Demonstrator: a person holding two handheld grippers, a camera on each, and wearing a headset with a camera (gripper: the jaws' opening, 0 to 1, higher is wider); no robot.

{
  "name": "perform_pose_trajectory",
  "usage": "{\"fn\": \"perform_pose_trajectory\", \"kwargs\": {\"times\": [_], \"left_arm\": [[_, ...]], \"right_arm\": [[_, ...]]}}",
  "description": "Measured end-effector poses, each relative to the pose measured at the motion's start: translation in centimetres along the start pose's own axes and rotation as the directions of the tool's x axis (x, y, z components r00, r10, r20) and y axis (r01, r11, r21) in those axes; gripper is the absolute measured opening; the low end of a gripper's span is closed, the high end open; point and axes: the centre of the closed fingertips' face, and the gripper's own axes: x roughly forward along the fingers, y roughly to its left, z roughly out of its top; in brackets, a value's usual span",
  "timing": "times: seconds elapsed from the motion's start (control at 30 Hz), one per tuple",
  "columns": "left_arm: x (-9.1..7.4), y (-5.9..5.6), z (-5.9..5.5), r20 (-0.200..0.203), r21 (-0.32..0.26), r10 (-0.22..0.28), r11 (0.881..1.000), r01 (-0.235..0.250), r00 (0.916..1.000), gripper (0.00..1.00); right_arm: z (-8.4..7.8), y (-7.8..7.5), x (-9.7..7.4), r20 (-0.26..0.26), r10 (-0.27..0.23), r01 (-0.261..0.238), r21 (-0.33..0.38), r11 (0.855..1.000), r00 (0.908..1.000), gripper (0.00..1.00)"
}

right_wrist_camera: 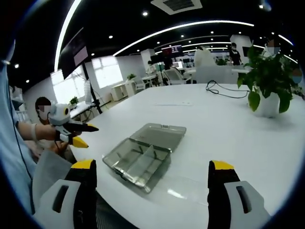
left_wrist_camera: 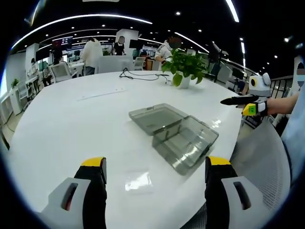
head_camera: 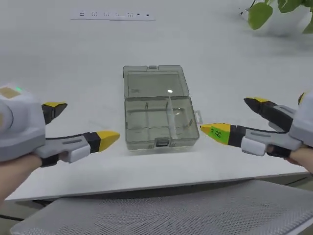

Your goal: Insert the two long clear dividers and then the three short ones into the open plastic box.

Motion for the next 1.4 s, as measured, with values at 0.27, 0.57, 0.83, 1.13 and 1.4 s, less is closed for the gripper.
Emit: {"fn": "perform_pose_trajectory", "kwargs": {"times": [0.27,0.57,0.83,1.13,1.4], "left_arm": [[0.7,0.2,-1.4,-0.046,0.017,0.031,0.999,-0.030,0.9985,0.86],[2.1,1.2,-4.1,-0.150,0.015,0.055,0.998,-0.053,0.9872,0.83],[3.5,2.9,-5.7,-0.285,0.018,0.117,0.993,-0.117,0.9514,0.70],[3.9,4.1,-5.5,-0.396,0.043,0.173,0.984,-0.170,0.9016,0.55],[4.3,3.8,-6.6,-0.489,0.060,0.164,0.986,-0.154,0.8568,0.50]], "right_arm": [[-0.5,0.1,-1.4,0.008,0.056,-0.055,-0.051,0.997,0.9984,0.99],[-1.3,0.3,-2.6,-0.033,0.119,-0.122,-0.099,0.988,0.9923,1.00],[-1.7,-0.4,-3.4,-0.033,0.137,-0.140,-0.122,0.983,0.9900,1.00],[-2.0,-1.1,-3.6,-0.023,0.147,-0.148,-0.113,0.982,0.9889,0.98],[-2.3,-1.1,-3.6,-0.021,0.155,-0.156,-0.110,0.982,0.9877,0.98]]}}
